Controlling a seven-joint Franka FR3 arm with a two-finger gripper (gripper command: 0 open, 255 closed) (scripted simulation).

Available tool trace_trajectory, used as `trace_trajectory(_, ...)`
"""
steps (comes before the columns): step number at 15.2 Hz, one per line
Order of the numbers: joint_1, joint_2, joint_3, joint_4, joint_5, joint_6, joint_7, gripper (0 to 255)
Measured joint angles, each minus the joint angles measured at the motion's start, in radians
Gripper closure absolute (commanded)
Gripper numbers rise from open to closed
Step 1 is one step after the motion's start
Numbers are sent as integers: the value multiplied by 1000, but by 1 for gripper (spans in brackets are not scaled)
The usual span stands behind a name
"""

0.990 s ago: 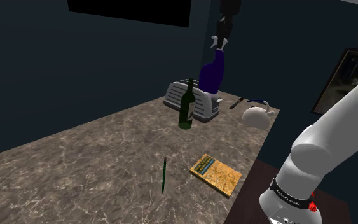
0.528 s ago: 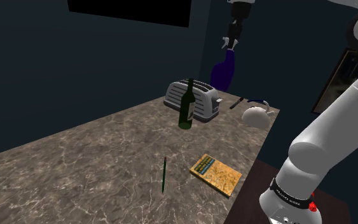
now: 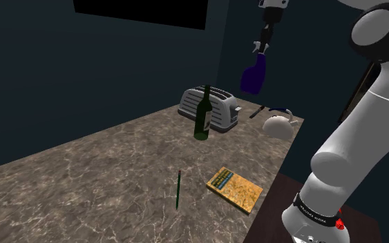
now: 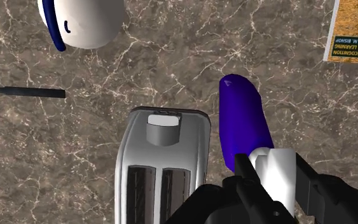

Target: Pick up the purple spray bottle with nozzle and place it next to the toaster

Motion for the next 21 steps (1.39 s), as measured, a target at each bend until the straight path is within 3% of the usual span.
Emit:
trace_trajectory(6, -80, 143, -92, 168, 45, -34, -159, 255)
trace_trajectory(10, -180, 316, -153, 391, 121, -100, -281, 255)
trace_trajectory(12, -190, 327, -157, 388, 125, -88, -296, 255)
trace_trajectory(21, -153, 226, -148, 121, 79, 85, -286, 255)
